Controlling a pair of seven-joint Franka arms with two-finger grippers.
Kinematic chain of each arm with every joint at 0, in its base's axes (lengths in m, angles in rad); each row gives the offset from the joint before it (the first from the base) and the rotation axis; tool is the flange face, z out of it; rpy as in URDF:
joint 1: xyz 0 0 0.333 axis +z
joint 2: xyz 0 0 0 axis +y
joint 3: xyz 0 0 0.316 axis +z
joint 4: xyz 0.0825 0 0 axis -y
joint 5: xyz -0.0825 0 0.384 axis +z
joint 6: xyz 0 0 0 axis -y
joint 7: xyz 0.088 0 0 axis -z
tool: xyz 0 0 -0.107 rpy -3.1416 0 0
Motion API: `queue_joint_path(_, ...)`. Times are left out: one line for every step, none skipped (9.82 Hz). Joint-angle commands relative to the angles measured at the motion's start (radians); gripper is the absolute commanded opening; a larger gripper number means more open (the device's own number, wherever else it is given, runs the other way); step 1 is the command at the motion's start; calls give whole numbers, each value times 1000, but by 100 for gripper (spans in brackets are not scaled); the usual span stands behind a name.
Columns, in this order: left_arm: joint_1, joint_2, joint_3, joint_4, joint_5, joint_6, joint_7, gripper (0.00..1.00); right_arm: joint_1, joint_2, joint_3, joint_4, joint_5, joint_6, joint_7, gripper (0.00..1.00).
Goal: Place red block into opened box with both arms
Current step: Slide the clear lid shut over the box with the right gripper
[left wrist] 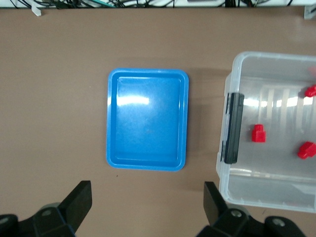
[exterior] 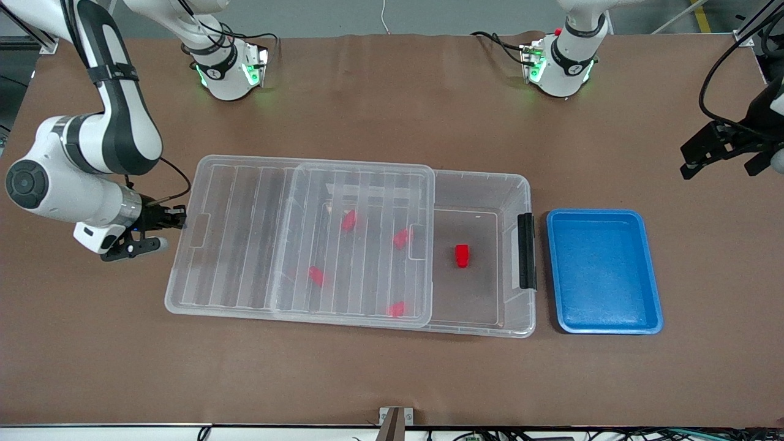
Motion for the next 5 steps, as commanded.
queue_joint_path(-13,-129,56,-199,-64,6,63,100,8,1,13,-13,39,25,-6,0)
queue_joint_path(-15,-148,62,-218,-69,6,59,100,9,6,30,-10,86,29,-1,0)
queue_joint_path(-13,-143,47,-214,-69,-11,45,100,12,9,42,-6,111,37,5,0)
queue_joint_path(-10,-142,45,-211,-74,-64,45,100,14,10,56,4,116,39,17,0)
queue_joint_path(-9,-142,45,-209,-74,-66,40,100,21,22,76,17,116,42,44,0)
